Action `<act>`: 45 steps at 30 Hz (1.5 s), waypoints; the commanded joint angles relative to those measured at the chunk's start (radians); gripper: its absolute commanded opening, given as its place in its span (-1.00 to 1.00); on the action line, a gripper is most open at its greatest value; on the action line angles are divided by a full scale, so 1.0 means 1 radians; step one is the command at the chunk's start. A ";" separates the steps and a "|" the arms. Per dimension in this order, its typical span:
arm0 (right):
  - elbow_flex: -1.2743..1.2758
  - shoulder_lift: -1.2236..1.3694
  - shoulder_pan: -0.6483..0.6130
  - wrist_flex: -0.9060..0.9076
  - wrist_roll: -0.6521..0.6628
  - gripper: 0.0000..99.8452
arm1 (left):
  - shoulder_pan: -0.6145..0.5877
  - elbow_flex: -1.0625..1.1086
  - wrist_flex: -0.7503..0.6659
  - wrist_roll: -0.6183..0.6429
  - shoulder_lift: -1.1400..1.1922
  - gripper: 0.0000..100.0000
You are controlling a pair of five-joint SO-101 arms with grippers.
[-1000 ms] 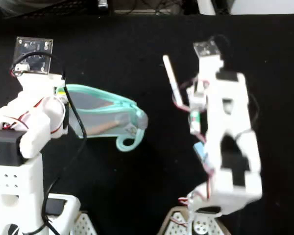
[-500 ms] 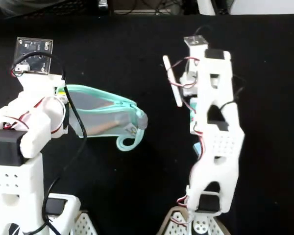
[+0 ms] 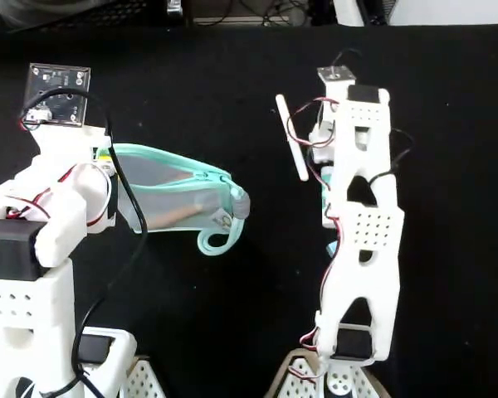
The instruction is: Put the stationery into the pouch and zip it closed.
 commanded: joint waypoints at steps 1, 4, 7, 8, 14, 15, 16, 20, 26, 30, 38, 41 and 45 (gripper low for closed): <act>-0.116 -0.001 0.002 0.092 -0.002 -0.97 | 0.008 0.097 0.006 0.002 0.015 -0.94; -0.183 -0.001 0.002 0.135 0.000 -0.92 | 0.007 0.097 0.006 0.002 0.015 -0.94; -0.211 -0.002 -0.005 0.160 0.000 -0.66 | 0.005 0.097 0.006 0.002 0.015 -0.94; -0.211 -0.004 -0.005 0.160 0.002 -0.58 | -0.004 0.097 0.006 0.002 0.015 -0.94; -0.174 -0.007 0.002 0.166 0.002 -0.71 | -0.050 0.090 0.006 -0.002 0.015 -0.94; -0.156 -0.007 -0.002 0.166 0.008 -0.69 | -0.048 0.090 0.006 -0.003 0.015 -0.94; -0.130 -0.010 -0.005 0.166 0.014 -0.67 | -0.047 0.090 0.006 -0.003 0.015 -0.94; -0.012 -0.045 -0.005 0.160 0.048 -0.56 | -0.044 0.093 -0.005 -0.003 0.015 -0.94; 0.087 -0.124 0.003 0.158 0.089 -0.56 | -0.048 0.097 -0.020 0.000 0.015 -0.94; 0.180 -0.153 0.003 0.110 0.089 -0.60 | -0.050 0.097 -0.018 0.000 0.015 -0.94; 0.278 -0.160 0.054 -0.095 0.083 -0.89 | -0.050 0.097 -0.017 0.000 0.015 -0.94; 0.268 -0.162 0.066 -0.104 0.086 -0.98 | -0.050 0.097 -0.017 0.000 0.015 -0.94; 0.249 -0.177 0.075 -0.078 0.086 -0.97 | -0.050 0.097 -0.018 0.000 0.015 -0.94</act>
